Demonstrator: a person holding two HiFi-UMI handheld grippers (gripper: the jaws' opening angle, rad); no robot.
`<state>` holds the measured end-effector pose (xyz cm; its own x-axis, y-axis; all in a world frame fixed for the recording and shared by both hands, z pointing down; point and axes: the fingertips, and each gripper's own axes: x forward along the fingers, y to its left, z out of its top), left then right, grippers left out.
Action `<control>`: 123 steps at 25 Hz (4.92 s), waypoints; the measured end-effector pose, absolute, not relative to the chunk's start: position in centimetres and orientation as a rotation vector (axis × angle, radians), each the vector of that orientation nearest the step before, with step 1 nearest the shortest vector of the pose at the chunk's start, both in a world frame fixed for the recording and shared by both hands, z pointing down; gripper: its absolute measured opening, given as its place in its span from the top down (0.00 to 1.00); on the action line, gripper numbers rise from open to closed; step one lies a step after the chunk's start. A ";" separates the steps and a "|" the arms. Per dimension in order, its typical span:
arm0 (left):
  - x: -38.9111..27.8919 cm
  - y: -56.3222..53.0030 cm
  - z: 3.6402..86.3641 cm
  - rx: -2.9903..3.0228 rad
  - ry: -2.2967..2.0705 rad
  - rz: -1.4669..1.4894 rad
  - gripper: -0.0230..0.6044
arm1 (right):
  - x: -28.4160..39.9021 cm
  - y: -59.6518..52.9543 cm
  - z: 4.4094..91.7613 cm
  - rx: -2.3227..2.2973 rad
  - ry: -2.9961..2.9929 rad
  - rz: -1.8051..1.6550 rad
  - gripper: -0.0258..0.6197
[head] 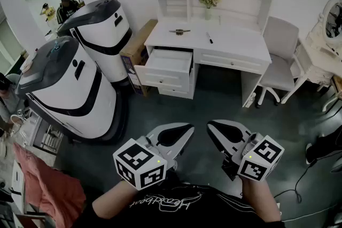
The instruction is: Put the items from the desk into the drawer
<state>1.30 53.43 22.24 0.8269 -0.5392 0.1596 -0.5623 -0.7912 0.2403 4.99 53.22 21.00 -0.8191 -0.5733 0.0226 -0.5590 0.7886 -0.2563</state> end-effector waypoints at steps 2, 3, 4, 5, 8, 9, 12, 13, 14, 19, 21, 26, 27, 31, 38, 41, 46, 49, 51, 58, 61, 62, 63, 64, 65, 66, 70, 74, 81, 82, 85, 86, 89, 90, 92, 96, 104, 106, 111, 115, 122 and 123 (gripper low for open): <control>1.7 53.4 22.3 2.730 -0.845 0.124 0.95 | 5.4 53.2 21.0 -0.921 2.915 -0.392 0.95; 1.9 53.3 22.4 2.728 -0.846 0.127 0.95 | 5.6 53.1 21.0 -0.921 2.914 -0.393 0.95; 2.1 53.3 22.5 2.726 -0.845 0.131 0.95 | 5.8 53.1 21.1 -0.922 2.913 -0.395 0.95; 2.3 53.2 22.6 2.723 -0.842 0.136 0.95 | 6.0 52.9 21.2 -0.923 2.911 -0.399 0.95; 2.6 52.8 23.0 2.715 -0.834 0.156 0.95 | 6.5 52.3 21.3 -0.922 2.892 -0.419 0.95; 2.6 52.6 23.1 2.714 -0.832 0.163 0.95 | 6.6 52.0 21.3 -0.924 2.883 -0.427 0.95; 2.7 51.8 23.3 2.717 -0.821 0.164 0.95 | 7.3 51.0 21.4 -0.966 2.863 -0.437 0.95; 2.8 51.4 23.3 2.720 -0.813 0.164 0.95 | 7.5 50.6 21.5 -0.989 2.860 -0.436 0.95; 2.9 51.0 23.3 2.724 -0.801 0.164 0.95 | 7.6 50.1 21.6 -1.008 2.860 -0.437 0.95; 3.0 48.3 23.9 2.728 -0.773 0.145 0.95 | 7.9 47.5 22.9 -1.039 2.856 -0.477 0.95; 3.0 46.7 24.4 2.720 -0.773 0.133 0.95 | 8.0 46.0 23.5 -1.038 2.862 -0.489 0.95; 3.0 41.4 26.1 2.683 -0.748 0.121 0.95 | 8.0 40.8 25.2 -1.042 2.874 -0.535 0.95; 2.9 40.0 26.4 2.675 -0.748 0.125 0.95 | 8.1 39.3 25.5 -1.046 2.873 -0.546 0.95; 2.5 33.0 27.0 2.643 -0.751 0.159 0.95 | 8.2 32.4 25.4 -1.071 2.846 -0.579 0.95; 1.6 19.8 27.4 2.631 -0.712 0.190 0.95 | 9.0 18.4 24.7 -1.129 2.753 -0.618 0.95; 0.7 14.0 27.6 2.622 -0.721 0.180 0.95 | 8.0 12.8 25.2 -1.116 2.767 -0.648 0.95; -0.5 6.6 28.9 2.664 -0.737 0.207 0.95 | 6.7 6.1 27.1 -1.114 2.810 -0.688 0.95; -1.5 3.6 30.0 2.635 -0.763 0.197 0.95 | 6.6 3.6 28.3 -1.121 2.825 -0.746 0.95; -2.2 1.9 30.6 2.613 -0.787 0.185 0.95 | 6.6 2.2 28.9 -1.122 2.837 -0.763 0.95; -2.7 -3.3 32.2 2.567 -0.863 0.207 0.95 | 7.3 -3.6 30.6 -1.079 2.854 -0.812 0.95; -2.4 -5.6 32.7 2.557 -0.905 0.250 0.95 | 7.4 -6.3 31.5 -1.031 2.856 -0.865 0.95; -2.5 -6.5 32.8 2.555 -0.925 0.268 0.95 | 7.4 -7.3 31.8 -1.015 2.857 -0.881 0.95; -2.5 -7.5 33.1 2.553 -0.943 0.288 0.95 | 7.4 -8.3 32.0 -0.999 2.857 -0.897 0.95; -2.5 -8.5 33.4 2.552 -0.958 0.309 0.95 | 7.4 -9.3 32.3 -0.986 2.856 -0.911 0.95; -2.4 -9.6 33.7 2.552 -0.970 0.329 0.95 | 7.6 -10.3 32.5 -0.976 2.854 -0.922 0.95; -2.2 -10.6 34.1 2.550 -0.976 0.348 0.95 | 7.8 -11.3 32.7 -0.970 2.852 -0.933 0.95; -1.5 -14.7 35.3 2.526 -0.983 0.390 0.95 | 9.1 -14.0 34.3 -0.965 2.842 -0.991 0.95; -1.2 -19.0 36.5 2.535 -0.996 0.467 0.94 | 10.7 -16.5 35.7 -0.982 2.819 -1.044 0.95; -1.2 -25.0 40.0 2.591 -1.042 0.708 0.75 | 12.7 -19.9 38.0 -1.009 2.788 -1.110 0.95; -1.3 -25.7 40.8 2.605 -1.051 0.769 0.72 | 12.9 -20.2 38.3 -1.012 2.782 -1.121 0.95; -1.7 -27.6 43.0 2.637 -1.060 0.941 0.69 | 13.3 -20.8 39.4 -1.023 2.771 -1.155 0.95; -1.8 -28.2 43.6 2.645 -1.064 0.991 0.69 | 13.4 -20.9 39.7 -1.027 2.767 -1.165 0.95; -2.2 -30.0 45.7 2.664 -1.076 1.157 0.69 | 13.9 -21.2 40.6 -1.042 2.750 -1.191 0.95; -2.2 -30.5 46.3 2.676 -1.076 1.223 0.69 | 14.0 -21.2 40.8 -1.048 2.746 -1.198 0.95; -2.3 -31.4 47.7 2.698 -1.069 1.362 0.69 | 14.3 -21.2 41.2 -1.056 2.738 -1.210 0.95; -2.3 -32.5 49.8 2.742 -1.045 1.612 0.69 | 14.9 -21.1 42.1 -1.056 2.684 -1.269 0.95; -2.1 -34.9 52.1 2.749 -0.999 1.916 0.81 | 16.3 -21.1 42.7 -1.079 2.612 -1.296 0.95; -2.0 -35.1 52.4 2.776 -0.976 1.974 0.87 | 16.6 -20.9 42.9 -1.092 2.606 -1.302 0.95; -1.9 -35.1 52.5 2.823 -0.941 2.110 0.91 | 17.1 -20.9 43.4 -1.115 2.584 -1.316 0.95; -1.8 -35.0 52.4 2.823 -0.942 2.157 0.92 | 16.9 -21.0 43.1 -1.111 2.578 -1.309 0.95; -2.4 -34.1 50.8 2.790 -1.010 2.087 0.92 | 16.1 -20.7 42.5 -1.094 2.573 -1.290 0.95; -2.5 -33.8 50.4 2.791 -1.020 2.059 0.93 | 16.0 -20.5 42.3 -1.092 2.574 -1.287 0.95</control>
